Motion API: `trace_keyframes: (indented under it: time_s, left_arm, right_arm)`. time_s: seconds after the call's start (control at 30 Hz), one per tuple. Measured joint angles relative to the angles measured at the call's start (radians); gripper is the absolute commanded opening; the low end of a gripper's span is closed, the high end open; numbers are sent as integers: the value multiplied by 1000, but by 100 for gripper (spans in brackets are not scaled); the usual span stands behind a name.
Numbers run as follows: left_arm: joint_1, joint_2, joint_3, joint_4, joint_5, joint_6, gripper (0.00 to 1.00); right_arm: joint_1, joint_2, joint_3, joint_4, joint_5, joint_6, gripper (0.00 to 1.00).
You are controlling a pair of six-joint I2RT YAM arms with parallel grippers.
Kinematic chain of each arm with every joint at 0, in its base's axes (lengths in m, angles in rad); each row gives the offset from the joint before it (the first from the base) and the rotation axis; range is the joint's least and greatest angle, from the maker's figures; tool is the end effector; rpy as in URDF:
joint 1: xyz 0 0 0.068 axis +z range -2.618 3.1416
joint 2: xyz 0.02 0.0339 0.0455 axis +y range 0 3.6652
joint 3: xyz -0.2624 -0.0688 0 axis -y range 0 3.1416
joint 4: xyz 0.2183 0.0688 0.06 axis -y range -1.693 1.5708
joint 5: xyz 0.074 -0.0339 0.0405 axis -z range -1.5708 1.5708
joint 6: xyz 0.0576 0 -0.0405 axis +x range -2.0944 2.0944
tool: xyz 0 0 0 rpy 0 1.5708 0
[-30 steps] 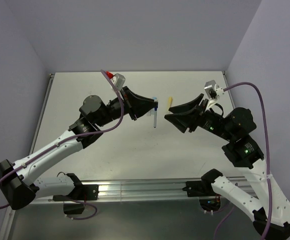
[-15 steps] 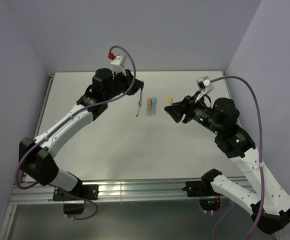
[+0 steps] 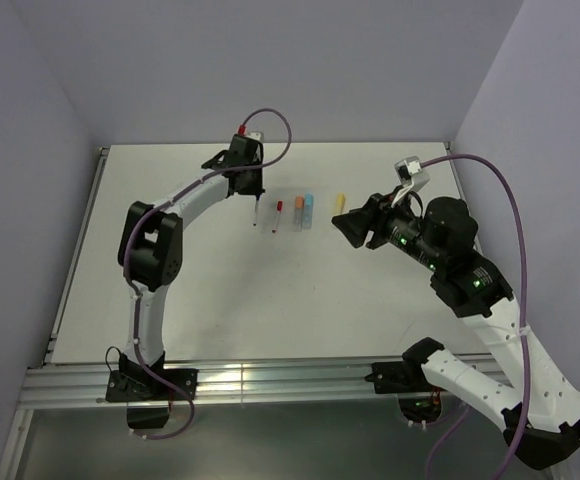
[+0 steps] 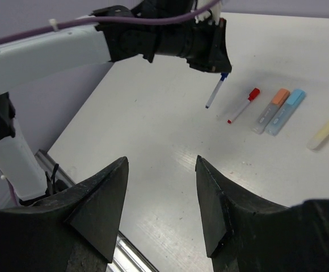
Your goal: Insert the pens into the pen caps
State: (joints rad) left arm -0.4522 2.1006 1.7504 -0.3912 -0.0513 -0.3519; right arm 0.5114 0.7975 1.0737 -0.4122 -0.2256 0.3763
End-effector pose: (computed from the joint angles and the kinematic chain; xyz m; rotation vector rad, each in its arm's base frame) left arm 0.4288 -0.2050 0.2326 0.0908 2.3349 -0.3473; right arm 0.1326 0.0892 0.4009 -0.2940 1.7538 0.8440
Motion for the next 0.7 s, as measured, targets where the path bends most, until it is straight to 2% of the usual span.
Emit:
trace_keyframes:
  time_s: [0.3,0.7]
  left_arm:
    - [-2,140,50,-53,-48,-10,4]
    - [-2,156,55,-47,-63,-34,30]
  right_arm:
    - [0,-16,0,-2,1,0,59]
    - [0,-22,0,-2,1,0,60]
